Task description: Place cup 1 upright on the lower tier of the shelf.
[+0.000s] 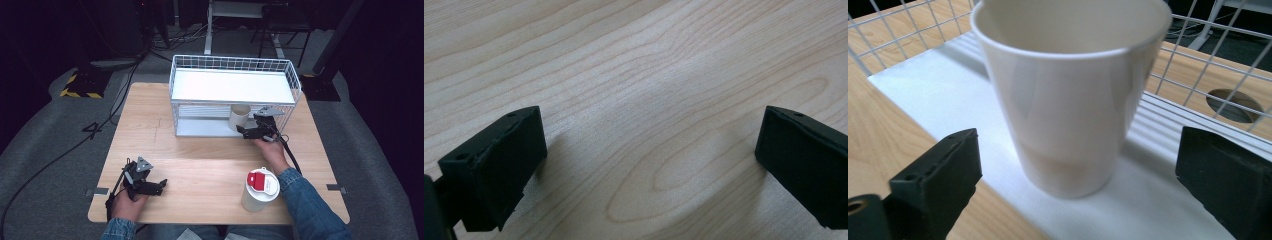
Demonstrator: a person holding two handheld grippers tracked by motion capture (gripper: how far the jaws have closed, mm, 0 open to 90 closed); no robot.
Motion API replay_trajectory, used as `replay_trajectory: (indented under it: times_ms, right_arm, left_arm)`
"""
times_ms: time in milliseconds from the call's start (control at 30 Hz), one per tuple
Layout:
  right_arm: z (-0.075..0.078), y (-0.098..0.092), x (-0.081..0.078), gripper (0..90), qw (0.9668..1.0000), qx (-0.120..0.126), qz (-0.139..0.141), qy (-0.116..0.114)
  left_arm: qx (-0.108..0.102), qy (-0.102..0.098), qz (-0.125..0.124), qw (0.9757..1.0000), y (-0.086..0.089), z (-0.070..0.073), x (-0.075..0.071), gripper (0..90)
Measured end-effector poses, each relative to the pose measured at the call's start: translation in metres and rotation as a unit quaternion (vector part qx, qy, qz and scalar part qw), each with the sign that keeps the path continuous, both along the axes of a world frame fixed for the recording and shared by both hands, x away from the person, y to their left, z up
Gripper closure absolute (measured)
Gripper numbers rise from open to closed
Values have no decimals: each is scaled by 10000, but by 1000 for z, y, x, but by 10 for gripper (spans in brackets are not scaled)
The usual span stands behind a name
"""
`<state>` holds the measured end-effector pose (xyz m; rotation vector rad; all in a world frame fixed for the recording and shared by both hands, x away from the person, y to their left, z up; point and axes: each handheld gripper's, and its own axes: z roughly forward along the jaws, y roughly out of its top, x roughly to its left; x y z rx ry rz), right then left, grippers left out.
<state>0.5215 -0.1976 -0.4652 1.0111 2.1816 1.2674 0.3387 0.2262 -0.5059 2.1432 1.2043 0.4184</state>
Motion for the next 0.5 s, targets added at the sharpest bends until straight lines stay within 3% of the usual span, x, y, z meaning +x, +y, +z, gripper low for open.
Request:
replay_trajectory:
  times_ms: [167,333,500]
  right_arm:
    - [9,-9,-14,35,9999,70,103,-80]
    - [17,-17,-28,36,9997,137,178,-95]
    - [22,-30,-52,43,9995,173,194,-168]
  left_arm:
    - [9,-7,-49,10000,1,0,1,5]
    - [16,-4,-265,9996,6,0,0,6]
    - [24,11,-308,9995,7,0,1,5]
